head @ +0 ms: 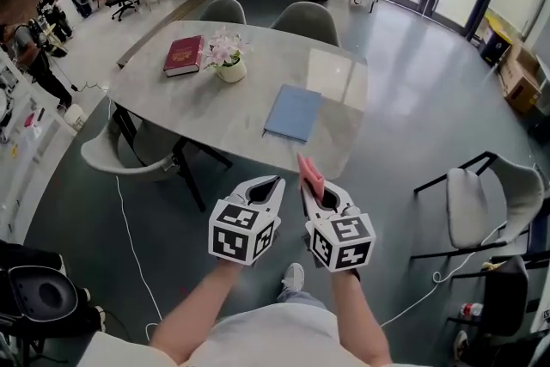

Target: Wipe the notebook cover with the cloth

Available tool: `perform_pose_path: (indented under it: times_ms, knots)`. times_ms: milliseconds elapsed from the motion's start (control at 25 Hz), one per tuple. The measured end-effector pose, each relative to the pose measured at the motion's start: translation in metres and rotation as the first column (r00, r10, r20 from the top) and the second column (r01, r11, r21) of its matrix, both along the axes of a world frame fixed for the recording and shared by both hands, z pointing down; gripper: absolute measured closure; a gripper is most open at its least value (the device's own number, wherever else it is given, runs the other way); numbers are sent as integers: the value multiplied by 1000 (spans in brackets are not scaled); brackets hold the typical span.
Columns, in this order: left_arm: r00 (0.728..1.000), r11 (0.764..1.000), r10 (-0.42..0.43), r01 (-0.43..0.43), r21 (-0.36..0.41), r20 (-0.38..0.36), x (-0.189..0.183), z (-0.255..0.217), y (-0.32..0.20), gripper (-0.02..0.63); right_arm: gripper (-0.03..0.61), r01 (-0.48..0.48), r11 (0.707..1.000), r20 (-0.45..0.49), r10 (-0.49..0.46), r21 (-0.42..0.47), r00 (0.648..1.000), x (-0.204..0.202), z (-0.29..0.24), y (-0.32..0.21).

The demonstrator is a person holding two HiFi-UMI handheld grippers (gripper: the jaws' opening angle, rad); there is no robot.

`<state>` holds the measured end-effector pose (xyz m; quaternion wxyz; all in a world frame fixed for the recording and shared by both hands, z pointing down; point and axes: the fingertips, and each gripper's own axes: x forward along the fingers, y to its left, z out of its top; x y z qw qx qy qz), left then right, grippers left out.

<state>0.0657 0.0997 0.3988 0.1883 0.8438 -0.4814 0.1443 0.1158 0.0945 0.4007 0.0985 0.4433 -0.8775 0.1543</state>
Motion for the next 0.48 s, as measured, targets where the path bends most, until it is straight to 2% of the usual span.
perform_pose_path:
  times_ms: [480]
  knots:
    - [998,998,-54,55,-6,29,19,-5,-59,606,565,82,997,-1,-82,3,997,21,-8,-62]
